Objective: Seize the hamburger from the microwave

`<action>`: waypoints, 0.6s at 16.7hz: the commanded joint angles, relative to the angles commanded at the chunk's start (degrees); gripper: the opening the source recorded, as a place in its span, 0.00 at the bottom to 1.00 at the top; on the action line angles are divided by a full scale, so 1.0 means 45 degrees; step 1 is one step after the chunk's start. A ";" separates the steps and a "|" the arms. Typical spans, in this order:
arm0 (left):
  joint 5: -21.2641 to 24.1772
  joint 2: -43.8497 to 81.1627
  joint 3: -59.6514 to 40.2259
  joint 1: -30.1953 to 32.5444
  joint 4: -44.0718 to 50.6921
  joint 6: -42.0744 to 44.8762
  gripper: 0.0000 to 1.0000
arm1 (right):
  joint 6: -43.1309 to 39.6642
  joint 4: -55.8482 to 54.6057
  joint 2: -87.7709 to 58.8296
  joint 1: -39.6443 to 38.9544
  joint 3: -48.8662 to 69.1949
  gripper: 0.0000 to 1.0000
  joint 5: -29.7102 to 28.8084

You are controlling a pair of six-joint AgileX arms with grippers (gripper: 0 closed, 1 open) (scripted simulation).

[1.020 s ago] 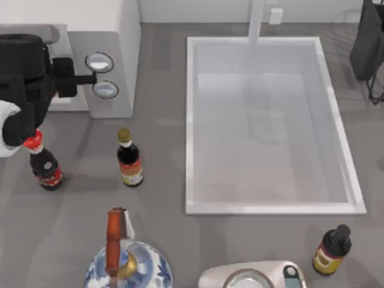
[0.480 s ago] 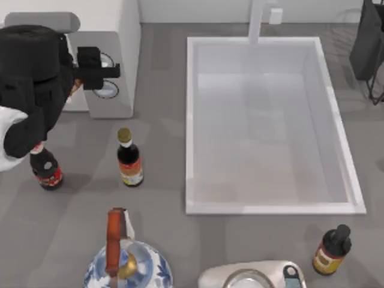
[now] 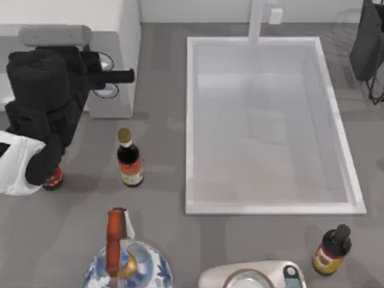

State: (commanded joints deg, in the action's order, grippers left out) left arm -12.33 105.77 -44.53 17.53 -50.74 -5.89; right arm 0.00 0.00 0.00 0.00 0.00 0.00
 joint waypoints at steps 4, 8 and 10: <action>-0.0365 0.2106 0.1166 0.0363 -0.2264 0.0070 0.00 | 0.0000 0.0000 0.0000 0.0000 0.0000 1.00 0.0000; -0.0778 0.2950 0.1950 0.0358 -0.2639 0.0110 0.00 | 0.0000 0.0000 0.0000 0.0000 0.0000 1.00 0.0000; -0.0778 0.2950 0.1950 0.0358 -0.2639 0.0110 0.00 | 0.0000 0.0000 0.0000 0.0000 0.0000 1.00 0.0000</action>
State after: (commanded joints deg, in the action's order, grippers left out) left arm -15.83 119.05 -35.76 19.14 -62.62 -5.40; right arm 0.00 0.00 0.00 0.00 0.00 0.00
